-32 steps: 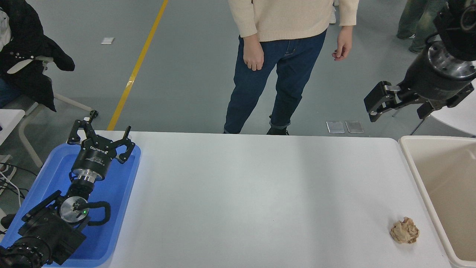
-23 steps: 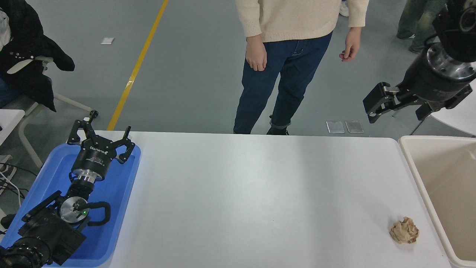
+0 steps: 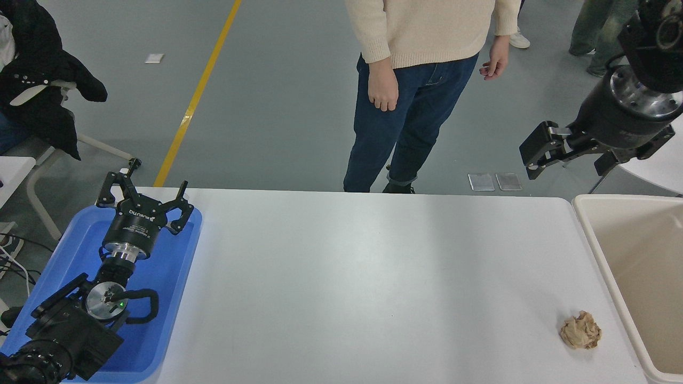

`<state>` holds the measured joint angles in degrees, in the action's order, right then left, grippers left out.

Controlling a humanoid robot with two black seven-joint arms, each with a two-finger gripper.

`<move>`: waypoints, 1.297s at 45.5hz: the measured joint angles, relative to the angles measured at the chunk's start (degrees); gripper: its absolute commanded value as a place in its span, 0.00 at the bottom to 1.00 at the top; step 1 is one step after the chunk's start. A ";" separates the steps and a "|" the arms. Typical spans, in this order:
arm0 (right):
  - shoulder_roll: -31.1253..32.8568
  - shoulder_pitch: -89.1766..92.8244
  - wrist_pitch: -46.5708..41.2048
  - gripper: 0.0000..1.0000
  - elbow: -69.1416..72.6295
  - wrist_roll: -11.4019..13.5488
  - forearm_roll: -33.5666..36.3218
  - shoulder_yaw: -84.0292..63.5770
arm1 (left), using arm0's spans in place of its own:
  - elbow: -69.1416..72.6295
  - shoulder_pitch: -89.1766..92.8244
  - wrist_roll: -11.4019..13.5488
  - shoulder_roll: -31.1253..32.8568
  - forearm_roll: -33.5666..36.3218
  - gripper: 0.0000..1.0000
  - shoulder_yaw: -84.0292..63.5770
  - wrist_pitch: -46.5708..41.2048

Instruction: Pick up paper ball place in dustbin

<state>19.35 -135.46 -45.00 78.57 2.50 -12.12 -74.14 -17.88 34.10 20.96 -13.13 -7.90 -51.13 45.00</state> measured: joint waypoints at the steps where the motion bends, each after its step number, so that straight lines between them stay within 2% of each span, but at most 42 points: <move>1: 0.00 0.00 0.00 1.00 0.00 0.00 0.00 0.01 | 0.00 0.00 0.00 0.00 0.00 1.00 0.00 0.00; 45: 1.86 2.18 0.00 1.00 0.22 -0.09 0.55 -4.05 | 0.02 0.00 0.03 0.00 -0.02 1.00 -0.02 0.00; 59: 7.42 13.19 0.01 1.00 -2.96 -0.01 0.05 -4.10 | 0.03 0.00 0.05 -0.01 -0.07 1.00 -0.03 0.00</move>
<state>26.77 -122.27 -45.00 75.61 2.49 -12.07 -78.23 -17.85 34.10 21.01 -13.14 -7.96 -51.16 45.00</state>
